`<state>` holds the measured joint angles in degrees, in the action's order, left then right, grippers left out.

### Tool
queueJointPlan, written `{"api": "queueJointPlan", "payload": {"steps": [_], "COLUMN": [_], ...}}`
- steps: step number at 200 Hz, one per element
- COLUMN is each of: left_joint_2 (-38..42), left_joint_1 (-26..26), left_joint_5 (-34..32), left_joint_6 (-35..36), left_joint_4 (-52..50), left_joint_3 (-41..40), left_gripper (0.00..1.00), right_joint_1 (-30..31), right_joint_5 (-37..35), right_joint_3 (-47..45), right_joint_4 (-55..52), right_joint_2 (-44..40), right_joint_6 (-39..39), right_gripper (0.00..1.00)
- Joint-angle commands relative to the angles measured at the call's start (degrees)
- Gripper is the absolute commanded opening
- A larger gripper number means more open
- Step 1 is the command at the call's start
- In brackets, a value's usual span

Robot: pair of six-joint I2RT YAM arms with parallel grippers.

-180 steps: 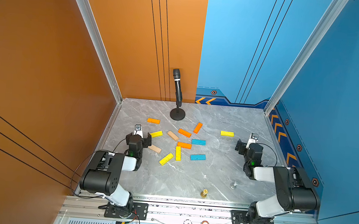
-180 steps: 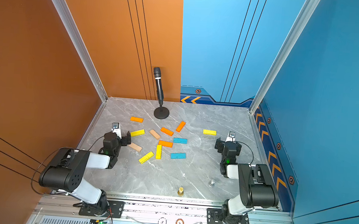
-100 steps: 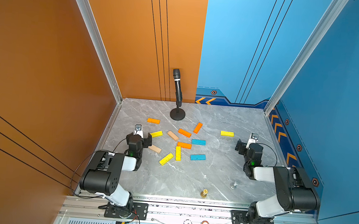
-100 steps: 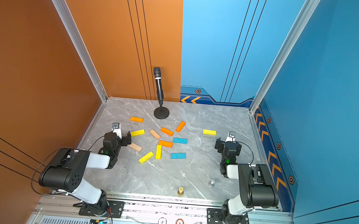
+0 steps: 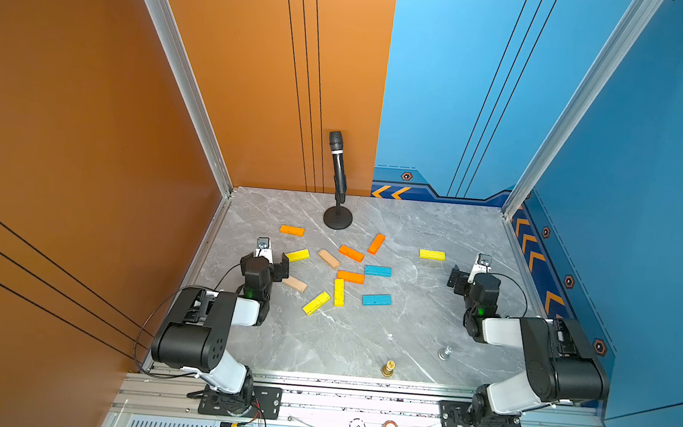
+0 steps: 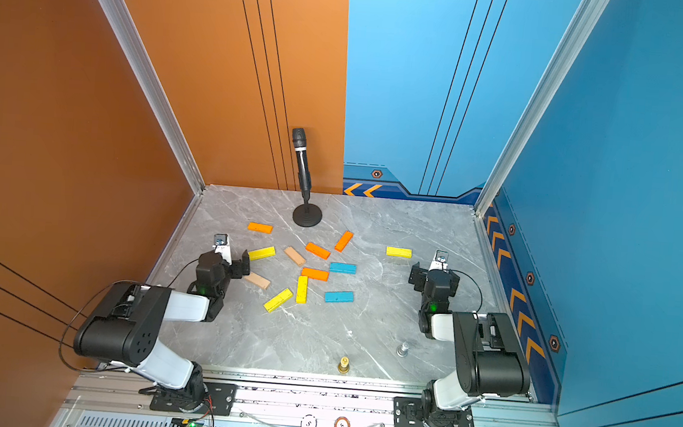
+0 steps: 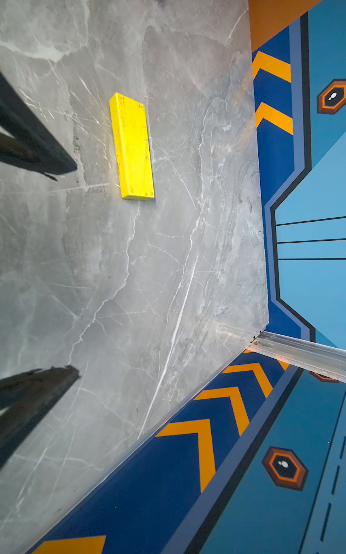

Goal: Assemble the number 6 with building blocks
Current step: Move the building block to the center of the board.

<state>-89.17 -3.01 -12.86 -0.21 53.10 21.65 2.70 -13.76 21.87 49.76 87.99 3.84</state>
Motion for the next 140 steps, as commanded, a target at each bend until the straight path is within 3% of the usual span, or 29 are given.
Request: {"api": "queueJointPlan", "payload": {"steps": [1, 111, 140], "left_joint_2": [-0.4, -0.5, 0.1], "left_joint_1": [0.5, 0.5, -0.4], "left_joint_5": [1.2, 1.3, 0.0], "left_joint_6": [0.5, 0.4, 1.2], "left_joint_4": [-0.4, -0.5, -0.7], "left_joint_3": [0.1, 0.1, 0.3], "left_gripper": [0.98, 0.98, 0.97], "right_joint_1": [0.4, 0.2, 1.7], "right_joint_5": [-1.3, -0.8, -5.3], "right_joint_3": [-0.6, -0.5, 0.0], "right_joint_4": [0.7, 0.5, -2.2], "right_joint_2": [-0.4, -0.4, -3.1], "right_joint_6": [0.5, 0.5, 0.2], "right_gripper": [0.99, 0.99, 0.99]}}
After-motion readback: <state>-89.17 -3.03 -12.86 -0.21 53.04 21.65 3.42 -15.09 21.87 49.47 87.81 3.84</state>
